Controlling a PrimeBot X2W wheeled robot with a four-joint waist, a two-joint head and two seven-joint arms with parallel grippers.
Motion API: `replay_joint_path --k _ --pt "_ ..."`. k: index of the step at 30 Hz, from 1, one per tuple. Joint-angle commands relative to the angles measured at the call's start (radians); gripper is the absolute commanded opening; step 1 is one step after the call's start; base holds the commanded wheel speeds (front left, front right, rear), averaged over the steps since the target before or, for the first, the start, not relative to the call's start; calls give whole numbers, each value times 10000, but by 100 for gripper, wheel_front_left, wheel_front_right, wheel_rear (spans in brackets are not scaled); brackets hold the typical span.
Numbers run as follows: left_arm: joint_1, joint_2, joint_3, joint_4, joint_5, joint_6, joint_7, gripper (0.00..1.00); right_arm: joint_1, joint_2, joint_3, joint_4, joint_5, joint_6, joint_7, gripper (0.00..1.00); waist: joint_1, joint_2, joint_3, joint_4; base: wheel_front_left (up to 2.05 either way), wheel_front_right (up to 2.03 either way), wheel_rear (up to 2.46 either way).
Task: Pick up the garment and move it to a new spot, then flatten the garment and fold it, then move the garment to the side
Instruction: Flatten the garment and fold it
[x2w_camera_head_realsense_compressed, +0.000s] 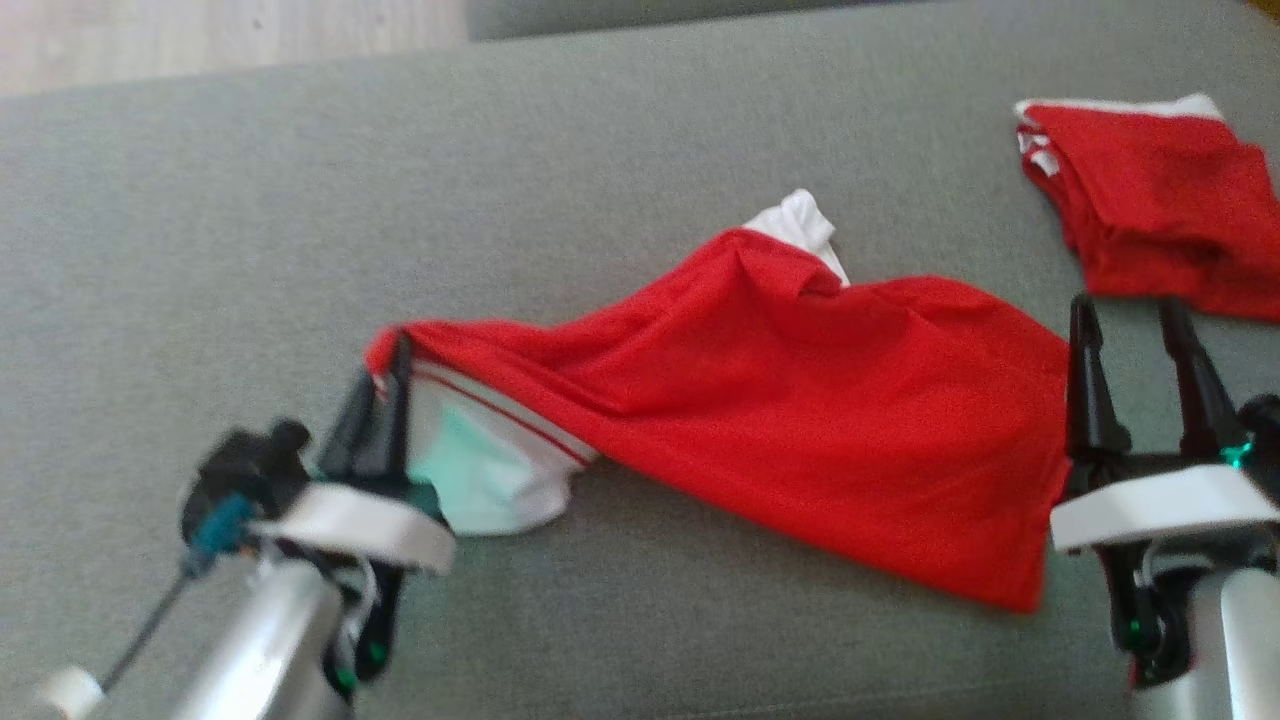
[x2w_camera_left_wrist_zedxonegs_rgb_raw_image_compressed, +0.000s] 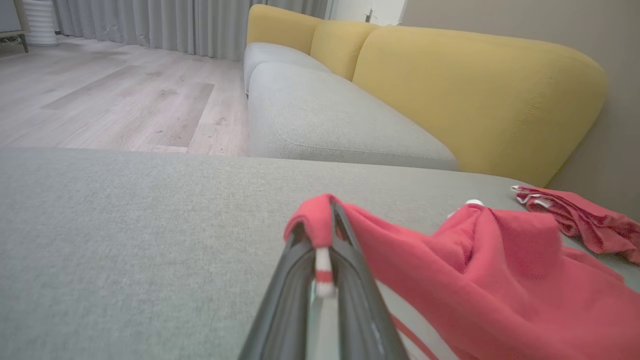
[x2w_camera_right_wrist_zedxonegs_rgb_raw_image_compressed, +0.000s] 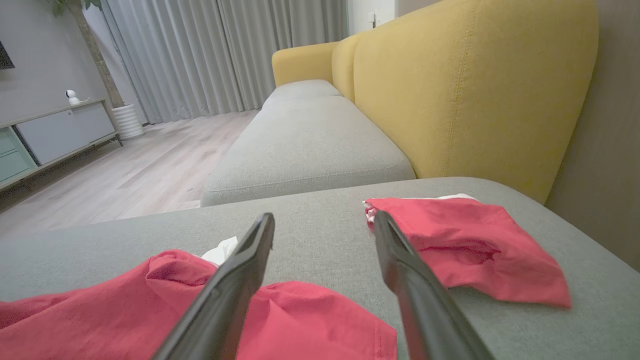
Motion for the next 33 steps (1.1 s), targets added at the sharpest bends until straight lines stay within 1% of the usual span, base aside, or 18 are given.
replay_joint_path --k 1,4,5,8,12,16,17,18,19,24,27,30,33 --pt "-878 202 598 119 -20 -64 -201 0 -496 -85 256 -393 -80 65 -103 100 -1 0 506 -291 0 0 0" --pt "-1592 280 987 1019 -175 -219 -401 0 -719 -85 178 -383 -127 65 -162 100 -1 0 855 -423 0 0 0" --pt "-2019 412 1174 1564 -185 -289 -480 0 -833 -85 76 -371 -165 65 -198 100 -1 0 1044 -505 0 0 0" --pt "-2522 599 1384 2319 -212 -384 -550 0 -979 -85 -126 -357 -238 65 -259 100 -1 0 1218 -632 0 0 0" --pt "-3013 758 1538 3150 -158 -386 -632 0 -1083 -85 -430 -333 -347 65 -311 100 -1 0 1285 -735 0 0 0" --pt "-3236 718 1643 3877 -229 -347 -677 0 -1106 -85 -661 -267 -467 65 -328 100 -1 0 1161 -774 0 0 0" --pt "-3256 682 1624 4014 -237 -370 -684 19 -1091 -85 -703 -242 -490 65 -327 100 -1 0 1113 -761 0 0 0" --pt "-3256 628 1590 4123 -229 -388 -697 53 -1062 -85 -736 -223 -512 65 -321 100 -1 0 1043 -741 0 0 0" --pt "-3243 570 1555 4208 -222 -413 -713 100 -1024 -85 -762 -209 -531 65 -308 100 -1 0 977 -717 0 0 0" --pt "-3034 355 1459 4343 -206 -596 -793 100 -834 -85 -677 -92 -556 65 -231 100 -1 0 618 -572 0 0 0" --pt "-2664 217 1484 4125 -174 -698 -848 100 -652 -85 -530 61 -656 65 -113 100 -1 0 272 -406 0 0 0" --pt "-2109 64 1559 3588 -91 -713 -873 100 -473 -85 -350 373 -878 65 105 100 -1 0 -82 -192 0 0 0" --pt "-1386 -116 1714 2671 102 -635 -878 100 -363 -145 -33 832 -1098 65 529 100 -1 0 -376 64 0 0 0"
